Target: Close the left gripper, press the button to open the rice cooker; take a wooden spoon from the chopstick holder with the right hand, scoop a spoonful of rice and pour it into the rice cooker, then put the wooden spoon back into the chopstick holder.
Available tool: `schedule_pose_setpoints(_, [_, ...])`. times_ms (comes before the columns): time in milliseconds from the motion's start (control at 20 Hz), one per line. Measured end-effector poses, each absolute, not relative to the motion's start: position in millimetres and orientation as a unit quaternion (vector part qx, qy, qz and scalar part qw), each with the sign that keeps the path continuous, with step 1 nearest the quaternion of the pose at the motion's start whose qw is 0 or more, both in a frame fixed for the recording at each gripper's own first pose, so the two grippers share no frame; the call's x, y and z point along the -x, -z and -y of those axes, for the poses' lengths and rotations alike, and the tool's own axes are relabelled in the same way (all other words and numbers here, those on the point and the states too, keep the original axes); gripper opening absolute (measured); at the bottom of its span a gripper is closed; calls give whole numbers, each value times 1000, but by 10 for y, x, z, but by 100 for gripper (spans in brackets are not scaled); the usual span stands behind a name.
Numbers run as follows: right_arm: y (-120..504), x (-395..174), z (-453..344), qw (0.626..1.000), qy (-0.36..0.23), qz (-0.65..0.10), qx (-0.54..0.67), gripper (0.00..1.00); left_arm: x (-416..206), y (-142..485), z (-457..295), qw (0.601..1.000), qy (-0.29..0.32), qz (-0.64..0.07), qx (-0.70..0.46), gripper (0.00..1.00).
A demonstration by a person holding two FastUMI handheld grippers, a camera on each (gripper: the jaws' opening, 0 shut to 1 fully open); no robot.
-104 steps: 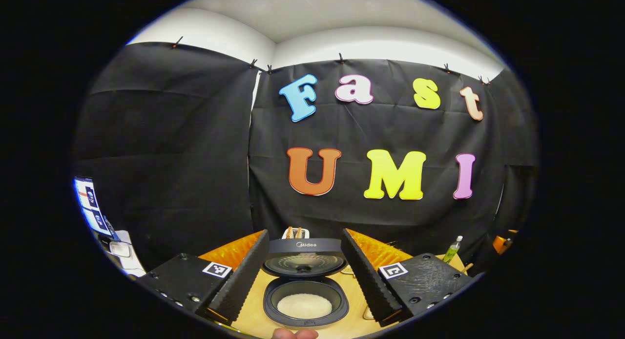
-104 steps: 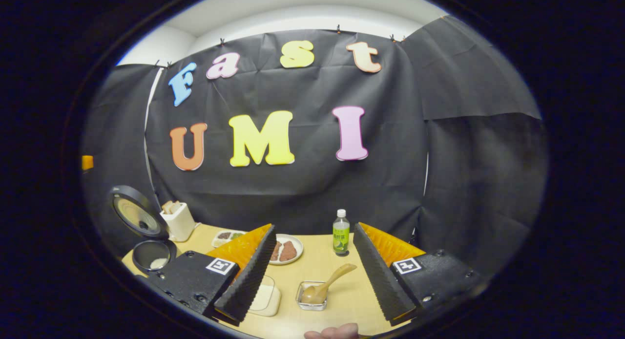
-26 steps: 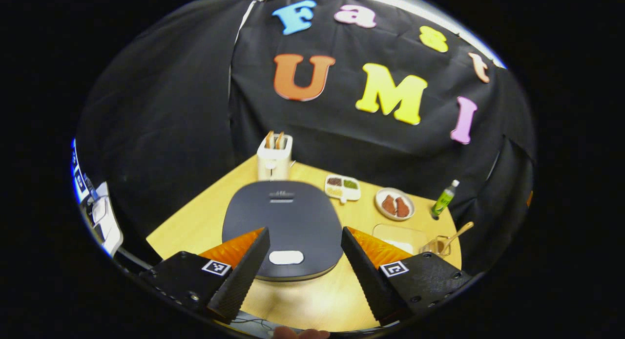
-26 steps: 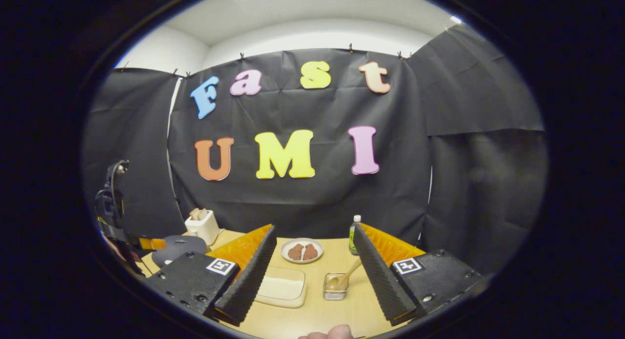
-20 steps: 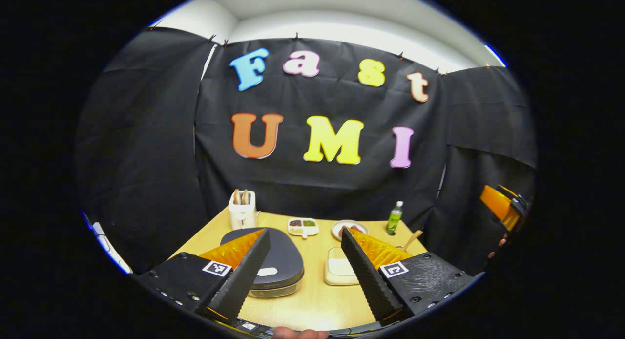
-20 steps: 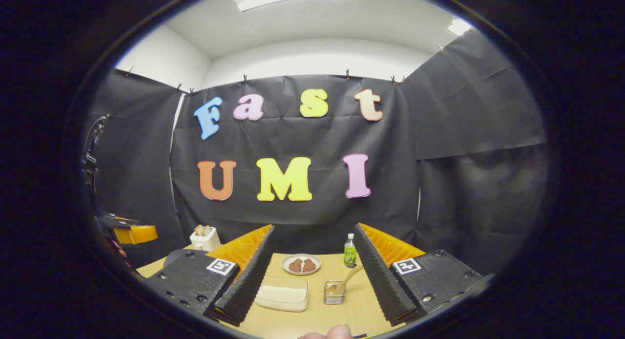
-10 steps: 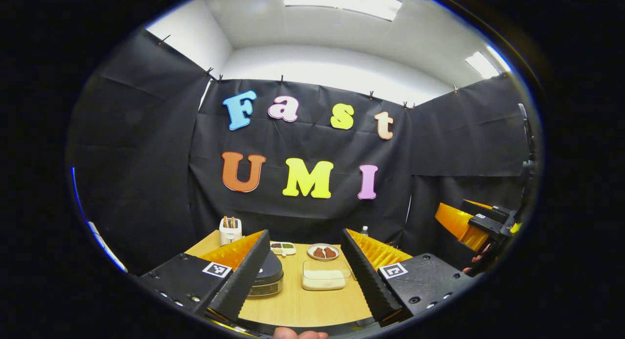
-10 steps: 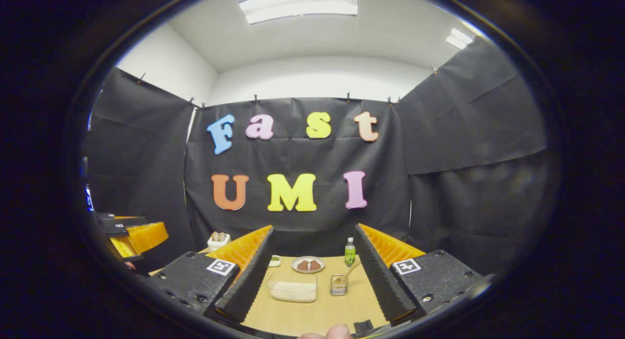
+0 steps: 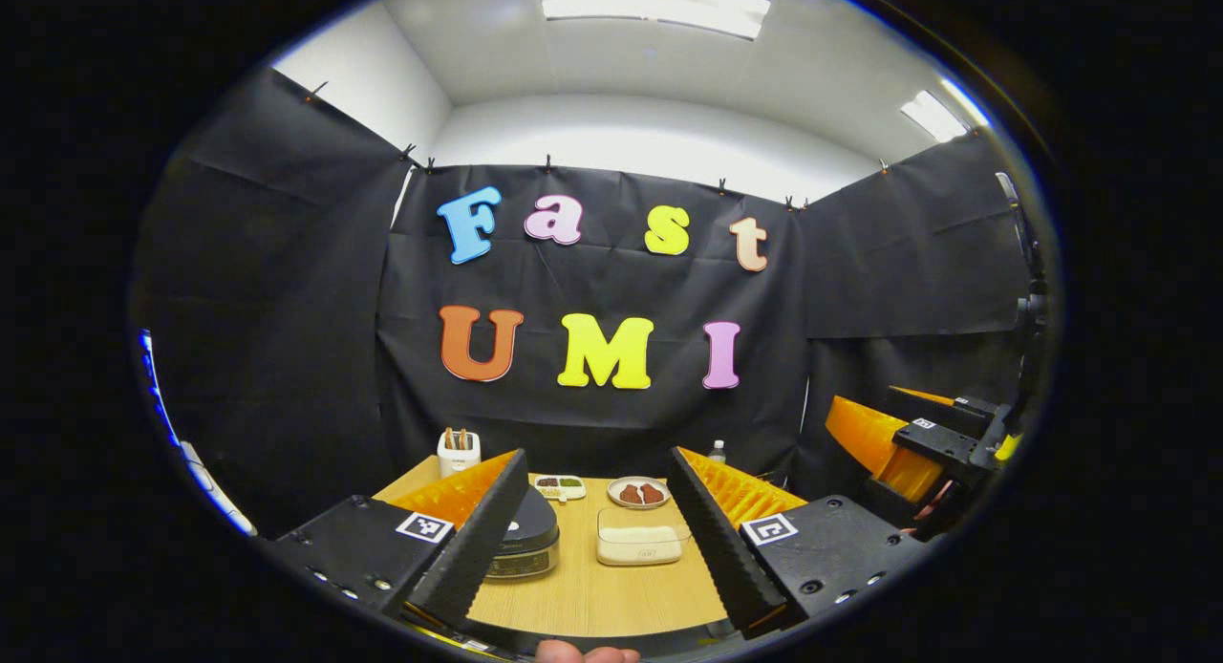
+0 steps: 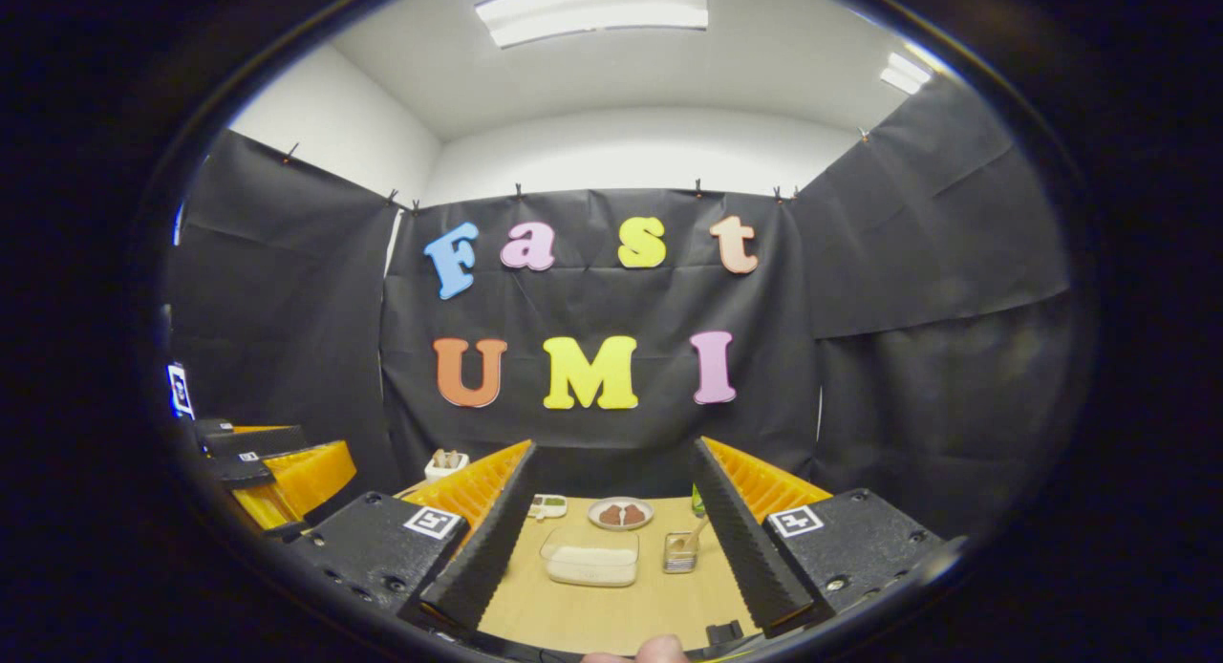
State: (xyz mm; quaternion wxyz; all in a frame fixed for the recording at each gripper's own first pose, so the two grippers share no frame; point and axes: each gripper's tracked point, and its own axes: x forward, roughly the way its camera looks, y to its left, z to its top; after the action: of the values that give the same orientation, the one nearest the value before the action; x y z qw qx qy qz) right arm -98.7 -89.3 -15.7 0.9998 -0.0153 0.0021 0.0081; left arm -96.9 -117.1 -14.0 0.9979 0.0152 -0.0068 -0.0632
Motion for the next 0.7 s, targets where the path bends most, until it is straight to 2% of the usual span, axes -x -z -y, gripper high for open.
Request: schedule_pose_setpoints(700, [266,766,958,1000,-19,-21,11,100,785,266,1231,999,46,-4,-19,94])
